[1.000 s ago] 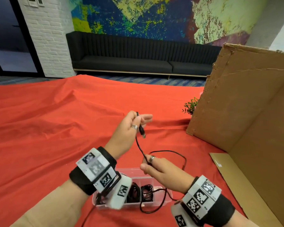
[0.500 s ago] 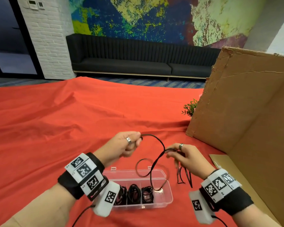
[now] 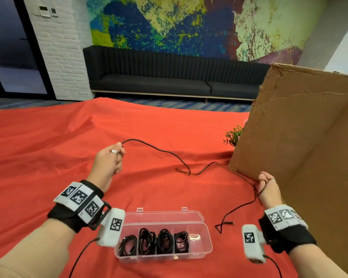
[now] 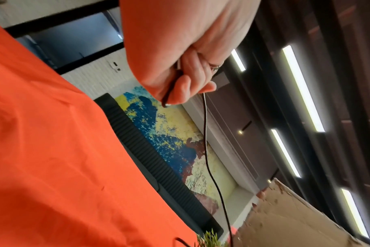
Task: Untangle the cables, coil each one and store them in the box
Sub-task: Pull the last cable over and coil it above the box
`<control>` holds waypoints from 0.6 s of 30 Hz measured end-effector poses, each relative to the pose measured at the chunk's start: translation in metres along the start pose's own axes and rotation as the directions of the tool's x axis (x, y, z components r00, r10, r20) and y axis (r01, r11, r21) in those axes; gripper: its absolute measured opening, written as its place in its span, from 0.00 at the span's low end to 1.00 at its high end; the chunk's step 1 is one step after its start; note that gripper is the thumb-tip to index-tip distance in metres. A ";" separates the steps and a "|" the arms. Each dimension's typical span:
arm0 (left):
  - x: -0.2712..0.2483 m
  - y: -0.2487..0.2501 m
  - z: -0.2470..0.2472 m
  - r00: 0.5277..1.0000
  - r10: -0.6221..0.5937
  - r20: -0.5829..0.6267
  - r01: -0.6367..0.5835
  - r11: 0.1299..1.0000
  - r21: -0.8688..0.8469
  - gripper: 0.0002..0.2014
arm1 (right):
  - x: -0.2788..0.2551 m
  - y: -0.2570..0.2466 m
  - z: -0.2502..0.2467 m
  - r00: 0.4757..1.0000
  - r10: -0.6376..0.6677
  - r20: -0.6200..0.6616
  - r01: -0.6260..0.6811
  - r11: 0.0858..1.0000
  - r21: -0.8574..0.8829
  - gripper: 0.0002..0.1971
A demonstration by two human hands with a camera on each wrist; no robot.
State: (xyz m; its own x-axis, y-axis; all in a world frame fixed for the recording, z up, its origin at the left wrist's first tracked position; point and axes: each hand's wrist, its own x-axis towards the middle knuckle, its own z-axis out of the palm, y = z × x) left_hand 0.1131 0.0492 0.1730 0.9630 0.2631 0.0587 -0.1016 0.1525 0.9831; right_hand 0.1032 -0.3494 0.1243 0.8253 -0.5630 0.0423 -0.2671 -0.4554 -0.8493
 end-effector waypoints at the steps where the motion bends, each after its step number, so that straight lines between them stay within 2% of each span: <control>1: -0.004 0.001 0.006 0.999 0.003 0.036 -0.004 1.000 0.019 0.18 | -0.008 -0.012 0.003 0.997 -0.057 -0.043 0.057 0.998 -0.011 0.18; 3: -0.014 0.003 0.022 0.992 0.004 0.130 -0.012 0.998 0.061 0.18 | -0.033 -0.042 0.012 0.966 -0.244 -0.088 0.251 0.964 0.085 0.21; 4: -0.021 0.005 0.032 0.982 0.001 0.186 -0.017 0.996 0.082 0.18 | -0.049 -0.059 0.017 0.931 -0.362 -0.055 0.366 0.922 0.123 0.23; 6: -0.034 0.007 0.051 0.951 -0.015 0.310 -0.024 0.992 0.123 0.18 | -0.081 -0.084 0.030 0.828 -0.531 0.179 0.502 0.845 0.185 0.27; 8: -0.045 0.010 0.067 0.904 -0.033 0.427 -0.032 0.989 0.145 0.17 | -0.107 -0.097 0.046 0.715 -0.544 0.439 0.485 0.838 0.250 0.25; 9: -0.049 0.012 0.072 0.880 -0.044 0.472 -0.026 0.990 0.141 0.17 | -0.113 -0.101 0.053 0.678 -0.541 0.497 0.459 0.840 0.288 0.19; 10: -0.053 0.014 0.074 0.861 -0.058 0.506 -0.006 0.992 0.125 0.16 | -0.117 -0.105 0.059 0.672 -0.531 0.516 0.405 0.847 0.344 0.10; 11: -0.055 0.016 0.075 0.845 -0.073 0.531 0.023 0.995 0.100 0.16 | -0.118 -0.107 0.063 0.691 -0.512 0.511 0.339 0.853 0.396 0.06; 13: -0.058 0.021 0.073 0.815 -0.093 0.572 0.087 0.995 0.038 0.15 | -0.116 -0.108 0.069 0.741 -0.455 0.494 0.254 0.871 0.421 0.05; 14: -0.058 0.023 0.072 0.804 -0.098 0.587 0.112 0.994 0.013 0.16 | -0.114 -0.106 0.071 0.767 -0.442 0.465 0.274 0.881 0.385 0.10; 16: -0.061 0.027 0.072 0.789 -0.100 0.607 0.144 0.989 -0.024 0.16 | -0.112 -0.102 0.078 0.789 -0.487 0.374 0.403 0.871 0.282 0.19; 18: -0.064 0.032 0.075 0.776 -0.090 0.624 0.166 0.984 -0.066 0.16 | -0.116 -0.108 0.082 0.815 -0.525 0.246 0.462 0.844 0.274 0.08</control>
State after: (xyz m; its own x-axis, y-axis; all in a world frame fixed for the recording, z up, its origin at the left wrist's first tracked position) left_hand 0.0666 -0.0341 0.2134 0.9123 -0.4042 0.0658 0.0439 0.2562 0.9656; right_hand 0.0774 -0.1784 0.1674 0.9349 -0.0500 0.3513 0.2918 -0.4553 -0.8412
